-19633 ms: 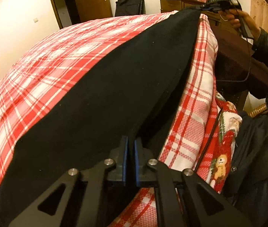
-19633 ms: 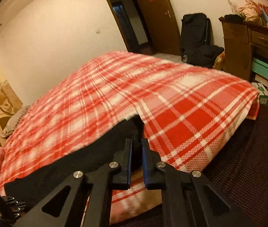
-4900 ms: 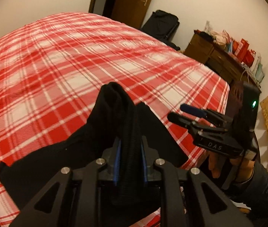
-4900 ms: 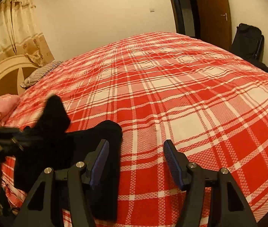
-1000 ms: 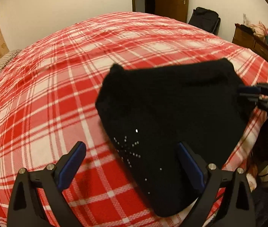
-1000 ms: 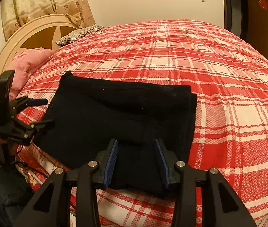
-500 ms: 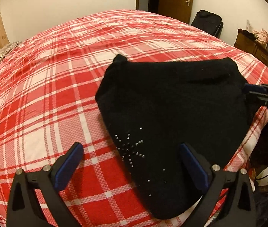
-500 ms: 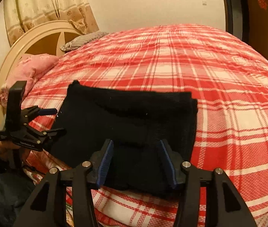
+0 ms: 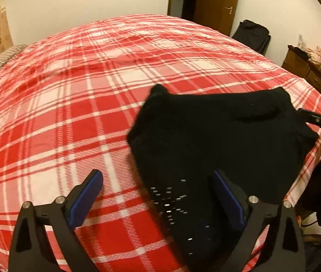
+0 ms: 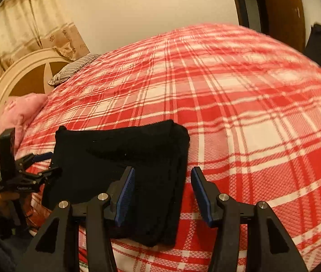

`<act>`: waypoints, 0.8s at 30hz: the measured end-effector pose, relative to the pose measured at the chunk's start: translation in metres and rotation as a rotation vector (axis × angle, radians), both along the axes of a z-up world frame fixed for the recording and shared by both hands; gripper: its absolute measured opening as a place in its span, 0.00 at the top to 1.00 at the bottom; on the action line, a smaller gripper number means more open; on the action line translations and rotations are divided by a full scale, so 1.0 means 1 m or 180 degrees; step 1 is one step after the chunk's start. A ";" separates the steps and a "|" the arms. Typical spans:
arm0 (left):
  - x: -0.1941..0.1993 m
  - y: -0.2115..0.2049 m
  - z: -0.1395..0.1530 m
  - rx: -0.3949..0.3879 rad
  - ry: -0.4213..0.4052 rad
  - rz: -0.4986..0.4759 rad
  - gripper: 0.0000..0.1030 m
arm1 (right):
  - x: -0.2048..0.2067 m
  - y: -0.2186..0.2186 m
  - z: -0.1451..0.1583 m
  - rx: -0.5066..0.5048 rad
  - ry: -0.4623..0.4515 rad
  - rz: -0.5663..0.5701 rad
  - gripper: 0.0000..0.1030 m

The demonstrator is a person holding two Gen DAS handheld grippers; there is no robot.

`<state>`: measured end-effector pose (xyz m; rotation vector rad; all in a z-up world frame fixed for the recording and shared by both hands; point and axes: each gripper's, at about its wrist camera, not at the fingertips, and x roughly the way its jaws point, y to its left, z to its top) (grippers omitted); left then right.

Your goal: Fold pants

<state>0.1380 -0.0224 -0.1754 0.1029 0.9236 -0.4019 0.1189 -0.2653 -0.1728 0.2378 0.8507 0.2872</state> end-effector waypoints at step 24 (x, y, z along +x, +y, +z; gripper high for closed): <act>0.005 -0.009 0.003 -0.0358 0.0116 -0.0226 0.67 | 0.010 0.018 0.003 0.0672 0.0160 0.0311 0.72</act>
